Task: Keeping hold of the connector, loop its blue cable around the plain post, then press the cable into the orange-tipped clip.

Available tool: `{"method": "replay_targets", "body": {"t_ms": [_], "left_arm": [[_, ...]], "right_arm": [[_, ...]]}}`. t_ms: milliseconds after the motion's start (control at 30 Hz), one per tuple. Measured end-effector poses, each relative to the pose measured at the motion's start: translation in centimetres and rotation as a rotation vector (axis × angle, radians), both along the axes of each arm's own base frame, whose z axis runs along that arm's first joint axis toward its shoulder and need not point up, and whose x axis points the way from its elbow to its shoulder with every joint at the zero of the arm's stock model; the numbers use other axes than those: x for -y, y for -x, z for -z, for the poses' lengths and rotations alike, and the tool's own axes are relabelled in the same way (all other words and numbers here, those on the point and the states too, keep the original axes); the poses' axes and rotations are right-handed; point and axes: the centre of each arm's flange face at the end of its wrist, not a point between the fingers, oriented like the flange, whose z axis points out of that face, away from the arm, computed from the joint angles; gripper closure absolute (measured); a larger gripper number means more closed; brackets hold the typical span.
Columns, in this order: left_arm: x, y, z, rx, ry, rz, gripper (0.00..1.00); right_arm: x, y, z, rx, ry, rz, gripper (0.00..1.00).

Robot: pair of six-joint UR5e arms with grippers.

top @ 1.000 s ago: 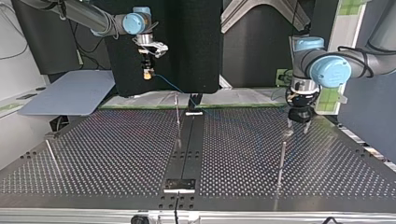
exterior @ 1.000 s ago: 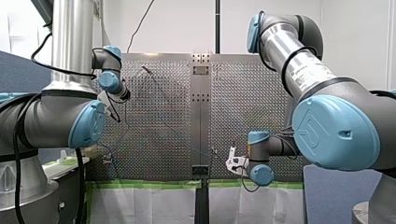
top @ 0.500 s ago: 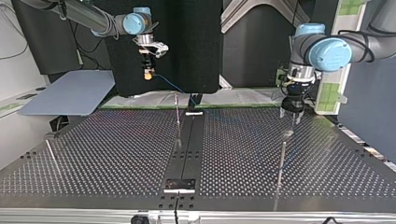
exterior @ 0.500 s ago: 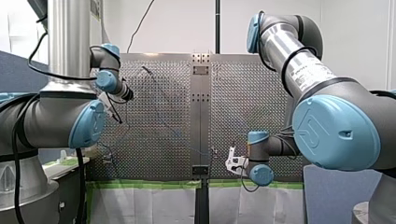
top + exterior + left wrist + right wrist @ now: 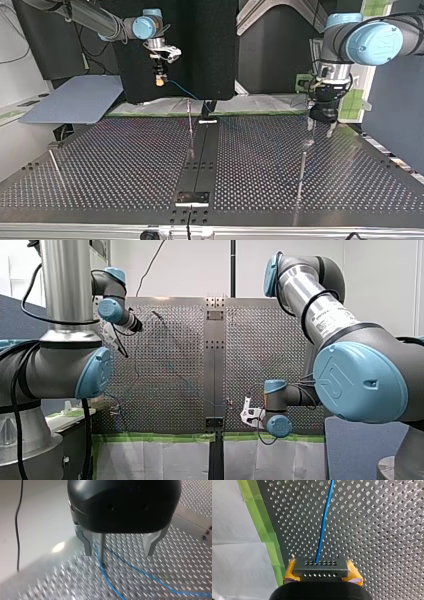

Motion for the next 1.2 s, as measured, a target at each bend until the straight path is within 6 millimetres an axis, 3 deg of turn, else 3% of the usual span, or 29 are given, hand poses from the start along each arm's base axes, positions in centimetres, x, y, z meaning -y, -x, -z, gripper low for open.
{"method": "replay_targets", "body": {"t_ms": [300, 500, 1067, 1200], "left_arm": [[0.4, 1.6, -6.9, 0.089, -0.099, -0.011, 0.0], [1.5, 2.2, -9.8, 0.108, -0.155, -0.007, 0.0], [6.0, 0.0, -10.4, -0.017, -0.301, 0.011, 0.0], [7.3, 0.1, -11.3, -0.029, -0.342, 0.014, 0.0]], "right_arm": [[0.4, -0.7, -0.2, -0.003, -0.009, -0.026, 1.0], [0.4, -0.7, -0.1, -0.014, -0.012, -0.029, 1.0], [0.1, -1.0, 0.0, -0.034, -0.008, -0.036, 1.0], [0.1, -1.0, -0.1, -0.035, -0.007, -0.037, 1.0]]}}
